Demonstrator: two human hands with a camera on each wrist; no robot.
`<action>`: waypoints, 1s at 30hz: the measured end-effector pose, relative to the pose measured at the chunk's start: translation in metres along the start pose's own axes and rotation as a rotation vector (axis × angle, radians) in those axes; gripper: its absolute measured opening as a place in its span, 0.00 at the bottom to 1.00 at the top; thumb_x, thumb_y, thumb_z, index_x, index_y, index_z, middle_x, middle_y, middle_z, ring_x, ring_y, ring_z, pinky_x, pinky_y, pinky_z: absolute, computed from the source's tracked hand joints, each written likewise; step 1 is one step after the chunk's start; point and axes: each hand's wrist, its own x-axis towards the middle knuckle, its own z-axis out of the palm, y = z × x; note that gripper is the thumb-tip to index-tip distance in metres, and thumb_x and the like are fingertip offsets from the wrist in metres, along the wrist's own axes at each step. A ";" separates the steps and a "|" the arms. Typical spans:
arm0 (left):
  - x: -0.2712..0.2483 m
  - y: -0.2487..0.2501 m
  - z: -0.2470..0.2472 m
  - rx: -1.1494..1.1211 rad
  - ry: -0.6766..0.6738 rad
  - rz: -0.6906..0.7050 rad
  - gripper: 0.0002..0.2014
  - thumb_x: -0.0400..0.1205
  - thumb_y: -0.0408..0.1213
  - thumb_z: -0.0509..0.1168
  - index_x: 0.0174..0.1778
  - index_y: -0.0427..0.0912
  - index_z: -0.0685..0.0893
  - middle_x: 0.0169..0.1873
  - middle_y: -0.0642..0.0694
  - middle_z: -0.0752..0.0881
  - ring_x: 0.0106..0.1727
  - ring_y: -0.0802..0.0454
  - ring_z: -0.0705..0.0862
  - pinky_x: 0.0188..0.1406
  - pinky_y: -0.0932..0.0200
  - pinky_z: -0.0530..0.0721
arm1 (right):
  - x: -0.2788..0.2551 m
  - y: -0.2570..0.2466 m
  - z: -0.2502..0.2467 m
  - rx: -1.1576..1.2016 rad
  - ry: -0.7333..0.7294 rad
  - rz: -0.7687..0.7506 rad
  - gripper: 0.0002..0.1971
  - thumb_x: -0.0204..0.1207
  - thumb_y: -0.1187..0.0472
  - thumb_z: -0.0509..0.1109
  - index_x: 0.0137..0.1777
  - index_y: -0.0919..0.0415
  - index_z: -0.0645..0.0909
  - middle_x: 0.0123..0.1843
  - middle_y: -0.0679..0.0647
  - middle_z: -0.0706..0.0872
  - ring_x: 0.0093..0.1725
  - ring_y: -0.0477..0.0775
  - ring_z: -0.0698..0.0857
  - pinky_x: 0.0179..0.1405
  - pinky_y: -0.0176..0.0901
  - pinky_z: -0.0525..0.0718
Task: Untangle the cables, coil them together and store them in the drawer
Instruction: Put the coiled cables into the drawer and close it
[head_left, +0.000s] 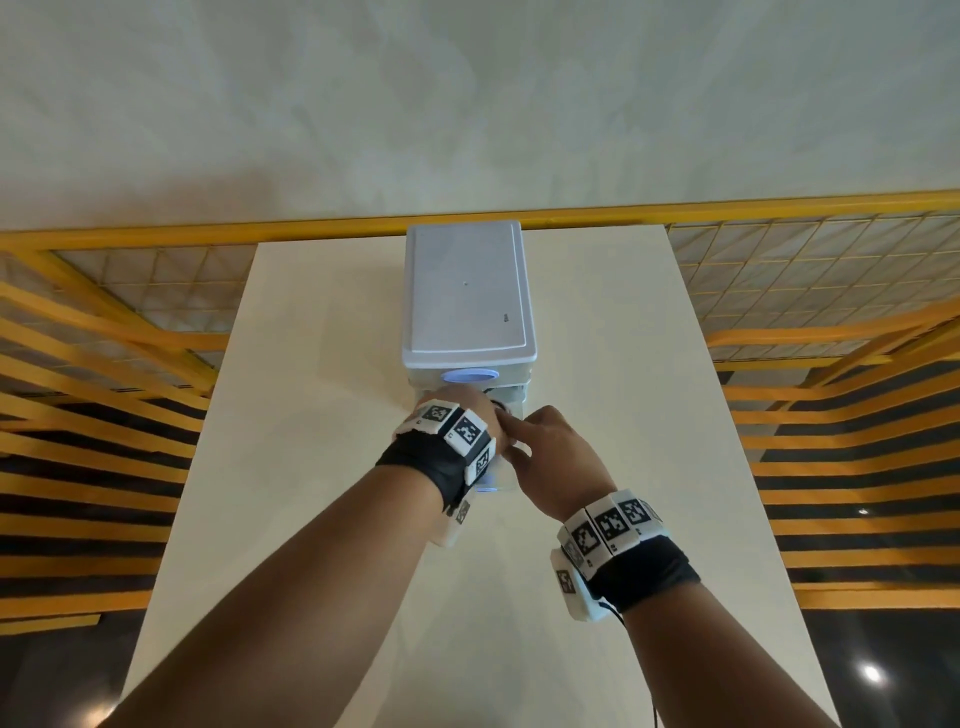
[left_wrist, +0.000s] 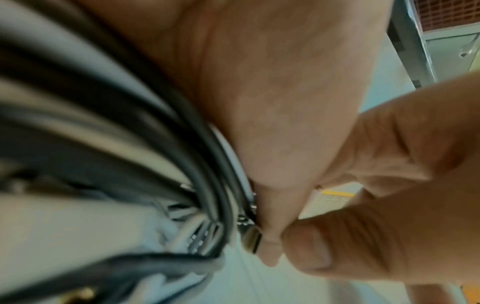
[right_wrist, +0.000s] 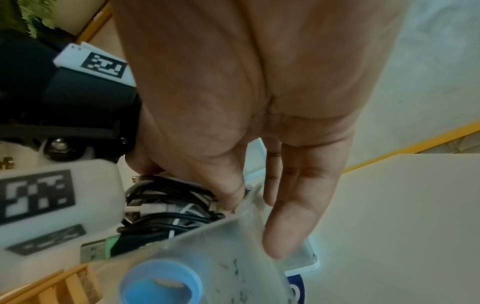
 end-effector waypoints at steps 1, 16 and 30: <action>-0.001 -0.002 -0.001 -0.013 0.009 0.006 0.16 0.89 0.44 0.60 0.36 0.44 0.77 0.41 0.47 0.82 0.47 0.47 0.84 0.45 0.57 0.75 | 0.002 0.000 0.000 0.007 0.005 -0.003 0.24 0.88 0.52 0.63 0.82 0.33 0.69 0.62 0.51 0.77 0.54 0.58 0.85 0.55 0.45 0.82; -0.018 -0.047 0.009 -0.324 0.142 0.287 0.19 0.77 0.61 0.65 0.60 0.57 0.86 0.54 0.57 0.90 0.56 0.52 0.88 0.58 0.48 0.87 | 0.010 -0.005 0.010 0.038 0.087 0.005 0.22 0.87 0.56 0.65 0.80 0.42 0.75 0.58 0.56 0.76 0.52 0.62 0.85 0.54 0.48 0.84; -0.028 -0.043 0.035 0.025 0.180 0.258 0.38 0.82 0.37 0.72 0.86 0.45 0.61 0.66 0.40 0.80 0.65 0.37 0.82 0.59 0.45 0.83 | 0.012 0.006 0.018 0.197 0.147 0.019 0.26 0.85 0.55 0.69 0.81 0.37 0.72 0.56 0.51 0.77 0.45 0.52 0.85 0.54 0.41 0.83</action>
